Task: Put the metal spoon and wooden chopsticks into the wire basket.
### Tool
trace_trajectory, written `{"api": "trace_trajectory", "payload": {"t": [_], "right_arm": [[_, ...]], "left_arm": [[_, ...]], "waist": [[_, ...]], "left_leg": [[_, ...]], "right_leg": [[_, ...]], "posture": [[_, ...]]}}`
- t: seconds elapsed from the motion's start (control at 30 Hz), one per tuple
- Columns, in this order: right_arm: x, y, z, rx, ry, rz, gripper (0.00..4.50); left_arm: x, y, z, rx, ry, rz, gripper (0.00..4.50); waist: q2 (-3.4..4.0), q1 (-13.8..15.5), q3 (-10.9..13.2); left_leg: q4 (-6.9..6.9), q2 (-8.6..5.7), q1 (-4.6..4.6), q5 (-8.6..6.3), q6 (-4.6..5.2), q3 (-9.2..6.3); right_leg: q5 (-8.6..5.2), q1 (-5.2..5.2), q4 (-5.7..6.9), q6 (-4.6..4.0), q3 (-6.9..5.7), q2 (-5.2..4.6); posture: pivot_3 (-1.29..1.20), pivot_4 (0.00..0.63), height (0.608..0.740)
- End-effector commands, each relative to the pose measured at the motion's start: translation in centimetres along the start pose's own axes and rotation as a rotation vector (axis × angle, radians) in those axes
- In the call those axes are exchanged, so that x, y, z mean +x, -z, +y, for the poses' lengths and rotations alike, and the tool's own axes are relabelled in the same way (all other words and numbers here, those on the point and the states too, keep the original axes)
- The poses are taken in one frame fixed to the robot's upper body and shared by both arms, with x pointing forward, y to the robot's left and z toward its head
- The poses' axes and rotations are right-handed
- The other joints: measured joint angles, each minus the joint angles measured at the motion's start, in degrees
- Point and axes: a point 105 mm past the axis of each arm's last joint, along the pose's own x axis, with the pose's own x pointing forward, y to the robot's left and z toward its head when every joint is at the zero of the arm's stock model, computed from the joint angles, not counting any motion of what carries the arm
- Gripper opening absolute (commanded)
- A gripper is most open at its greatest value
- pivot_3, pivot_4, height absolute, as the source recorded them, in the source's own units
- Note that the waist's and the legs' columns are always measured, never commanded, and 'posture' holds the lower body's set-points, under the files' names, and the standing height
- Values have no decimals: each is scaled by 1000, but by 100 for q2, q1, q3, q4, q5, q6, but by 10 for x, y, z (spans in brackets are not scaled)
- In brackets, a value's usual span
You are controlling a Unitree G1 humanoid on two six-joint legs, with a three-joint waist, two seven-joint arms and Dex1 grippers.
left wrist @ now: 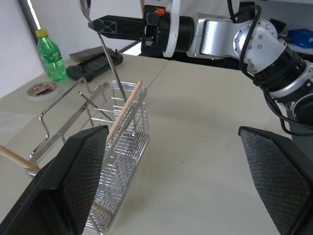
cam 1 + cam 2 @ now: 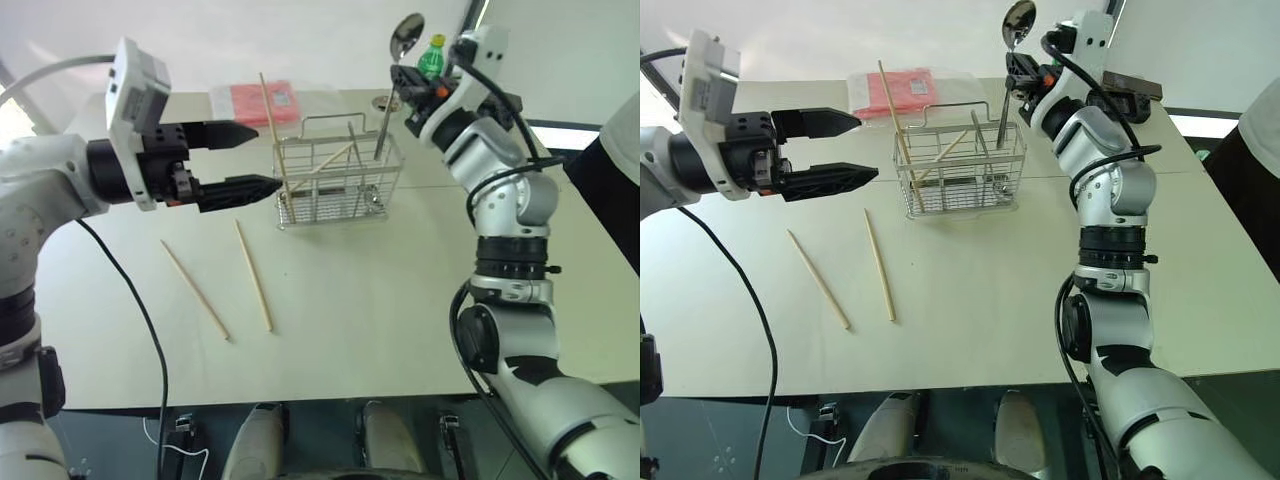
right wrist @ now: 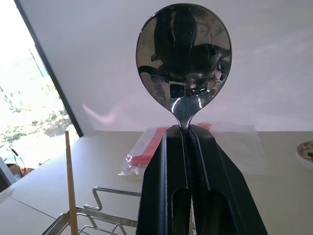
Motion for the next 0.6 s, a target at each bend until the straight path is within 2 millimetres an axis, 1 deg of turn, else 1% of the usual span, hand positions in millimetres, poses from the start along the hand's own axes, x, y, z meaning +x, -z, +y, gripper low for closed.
{"api": "trace_trajectory", "payload": {"t": [0.03,0.17,0.27,0.33,0.37,0.4,0.47,0.5,0.6], "right_arm": [[-3,13,6,-13,-21,-1,16],[-7,40,9,-7,-23,40,16],[-8,50,10,-3,-15,43,950],[-8,51,9,7,-3,38,1850],[-8,51,9,12,2,35,2570],[-8,50,8,15,10,29,2965],[-8,46,4,22,28,16,4007],[-8,44,2,27,35,11,4453],[-9,37,-5,29,51,2,4453]], "left_arm": [[-5,-17,-1,68,-25,-34,4500],[-6,-19,-1,71,-35,-40,4500],[-6,-21,0,73,-39,-44,4500],[-7,-22,0,73,-44,-45,4500],[-8,-22,1,73,-46,-45,4500],[-8,-22,1,73,-49,-44,4500],[-9,-22,3,72,-53,-44,4500],[-9,-22,3,73,-55,-44,4500],[-9,-24,7,73,-65,-53,4500]], "waist": [[-2,-18,-1],[3,-32,2],[3,-38,2],[3,-35,2],[3,-34,2],[3,-34,2],[3,-32,2],[3,-26,2],[3,-23,2]], "left_leg": [[-1,0,5,0,0,0],[-2,1,11,0,0,0],[-3,2,13,0,0,0],[-3,2,13,0,0,0],[-3,2,13,0,0,0],[-3,2,13,0,0,0],[-3,2,14,0,0,0],[-3,2,14,0,0,-1],[-3,2,14,0,0,0]], "right_leg": [[0,3,0,0,0,0],[0,2,4,0,0,1],[0,2,4,0,1,2],[0,2,5,0,1,2],[0,3,4,0,1,2],[0,3,4,0,1,2],[0,3,4,0,1,2],[0,3,4,0,1,2],[0,6,3,0,2,2]], "posture": [[0,150,720],[0,150,720],[0,150,720],[0,150,720],[0,150,720],[0,150,720],[0,150,720],[0,150,720],[0,150,720]]}}
